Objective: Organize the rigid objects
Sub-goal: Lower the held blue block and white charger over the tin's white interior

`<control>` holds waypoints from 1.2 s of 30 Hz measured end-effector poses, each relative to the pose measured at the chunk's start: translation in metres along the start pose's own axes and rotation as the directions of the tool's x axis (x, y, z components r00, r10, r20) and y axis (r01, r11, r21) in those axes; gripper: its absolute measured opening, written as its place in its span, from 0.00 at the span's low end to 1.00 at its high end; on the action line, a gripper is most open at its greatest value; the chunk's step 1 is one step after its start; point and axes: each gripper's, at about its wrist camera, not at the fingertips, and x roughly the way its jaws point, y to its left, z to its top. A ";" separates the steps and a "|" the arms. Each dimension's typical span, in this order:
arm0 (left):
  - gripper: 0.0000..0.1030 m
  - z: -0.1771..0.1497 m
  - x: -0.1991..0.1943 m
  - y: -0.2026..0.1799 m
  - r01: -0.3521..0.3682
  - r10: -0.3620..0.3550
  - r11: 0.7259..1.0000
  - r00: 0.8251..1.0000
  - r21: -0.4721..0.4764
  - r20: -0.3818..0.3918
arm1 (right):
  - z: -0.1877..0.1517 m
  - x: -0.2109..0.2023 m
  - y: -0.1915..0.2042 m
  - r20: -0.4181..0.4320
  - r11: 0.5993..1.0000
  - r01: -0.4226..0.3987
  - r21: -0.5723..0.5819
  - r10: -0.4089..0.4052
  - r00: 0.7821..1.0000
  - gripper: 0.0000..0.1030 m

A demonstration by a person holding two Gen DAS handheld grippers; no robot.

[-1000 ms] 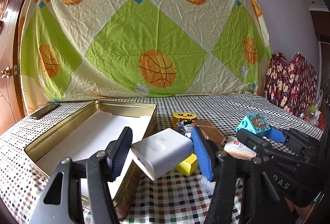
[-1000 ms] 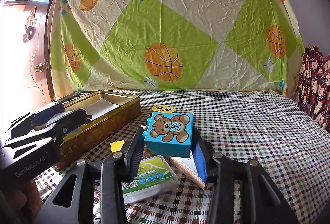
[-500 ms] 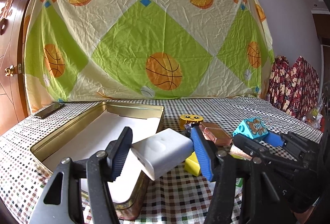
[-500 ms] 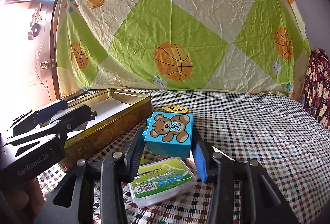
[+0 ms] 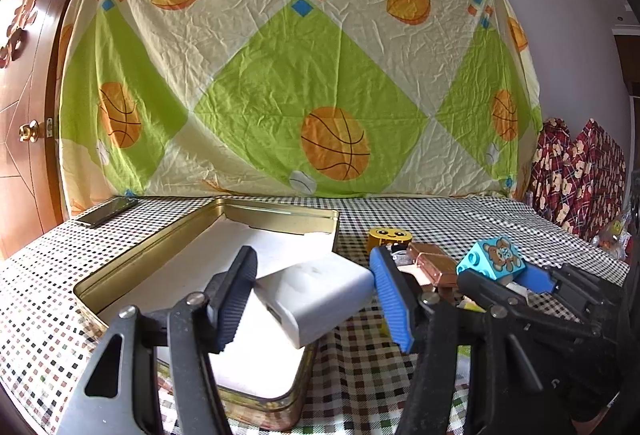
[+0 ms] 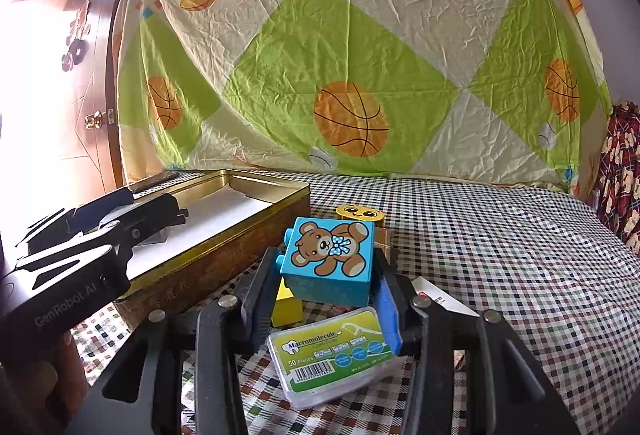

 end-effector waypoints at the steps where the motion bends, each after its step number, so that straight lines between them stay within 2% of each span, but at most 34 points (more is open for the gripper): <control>1: 0.57 0.000 0.000 0.002 -0.002 0.002 1.000 1.000 -0.003 0.000 | 0.000 0.000 0.001 0.001 1.000 -0.002 0.000 0.002 1.000 0.45; 36: 0.57 0.001 -0.002 0.050 -0.097 0.097 0.994 0.995 -0.056 -0.005 | 0.006 0.018 0.045 -0.034 0.992 -0.123 -0.039 0.122 0.992 0.45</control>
